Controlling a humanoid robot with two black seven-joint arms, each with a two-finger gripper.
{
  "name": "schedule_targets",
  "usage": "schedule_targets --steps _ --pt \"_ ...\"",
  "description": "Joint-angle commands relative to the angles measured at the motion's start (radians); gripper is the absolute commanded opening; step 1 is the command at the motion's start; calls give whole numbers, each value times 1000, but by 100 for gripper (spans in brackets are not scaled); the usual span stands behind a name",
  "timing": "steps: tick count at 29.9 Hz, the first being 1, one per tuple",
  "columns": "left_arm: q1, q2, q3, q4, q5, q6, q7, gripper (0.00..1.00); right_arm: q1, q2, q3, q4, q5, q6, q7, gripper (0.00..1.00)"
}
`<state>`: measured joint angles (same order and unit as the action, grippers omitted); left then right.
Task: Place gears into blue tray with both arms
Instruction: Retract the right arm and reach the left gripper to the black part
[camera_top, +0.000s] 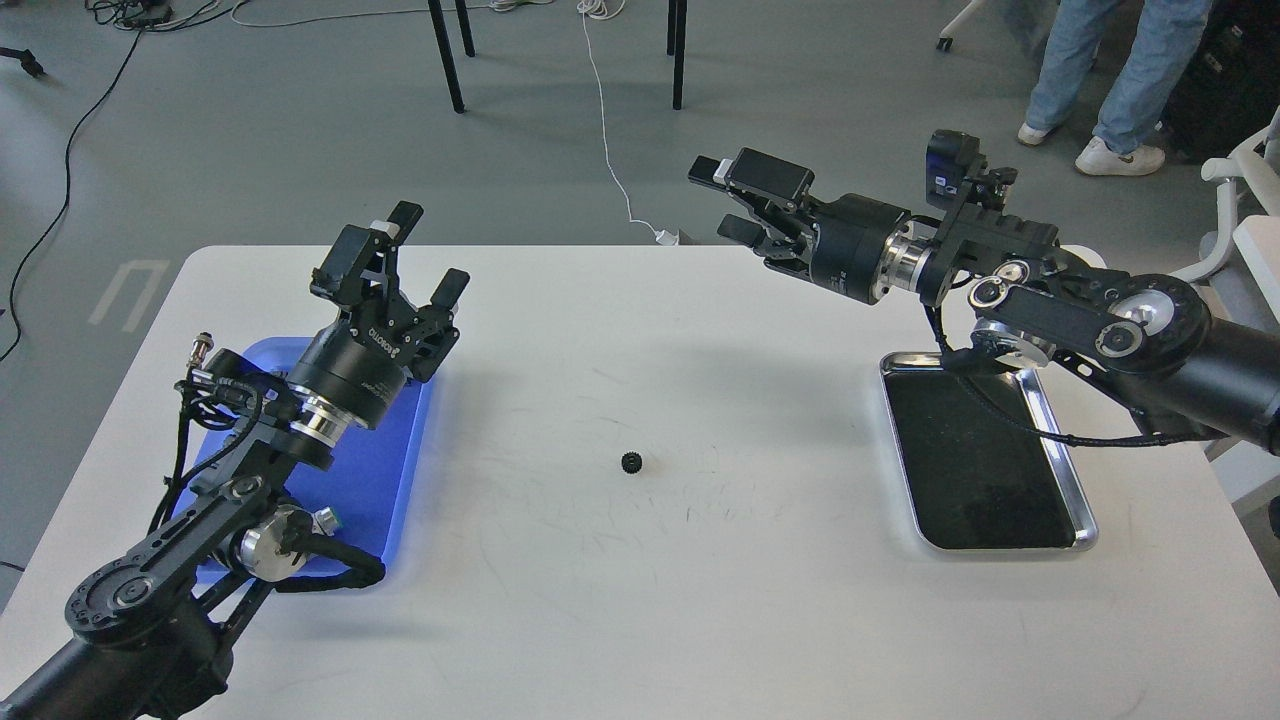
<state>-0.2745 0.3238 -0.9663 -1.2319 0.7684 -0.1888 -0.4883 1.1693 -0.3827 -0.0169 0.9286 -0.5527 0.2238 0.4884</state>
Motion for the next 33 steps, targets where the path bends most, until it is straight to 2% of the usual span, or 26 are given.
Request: schedule_targets --steps 1,5,12,17,24,33 --pt "-38 88 58 3 314 -36 0 98 -467 -95 557 2 350 0 0 96" --pt "-86 89 152 3 654 -27 0 98 -554 -96 649 7 485 0 0 97" --pt "-141 86 231 6 1009 -18 0 98 -612 -96 673 7 514 5 0 97" --pt "-244 70 316 63 1386 44 0 98 -628 -96 673 7 516 5 0 97" --pt "-396 15 481 192 1413 135 0 98 -632 -96 673 7 514 5 0 97" --pt "-505 -54 635 310 1413 141 0 96 -632 -96 672 7 514 5 0 97"
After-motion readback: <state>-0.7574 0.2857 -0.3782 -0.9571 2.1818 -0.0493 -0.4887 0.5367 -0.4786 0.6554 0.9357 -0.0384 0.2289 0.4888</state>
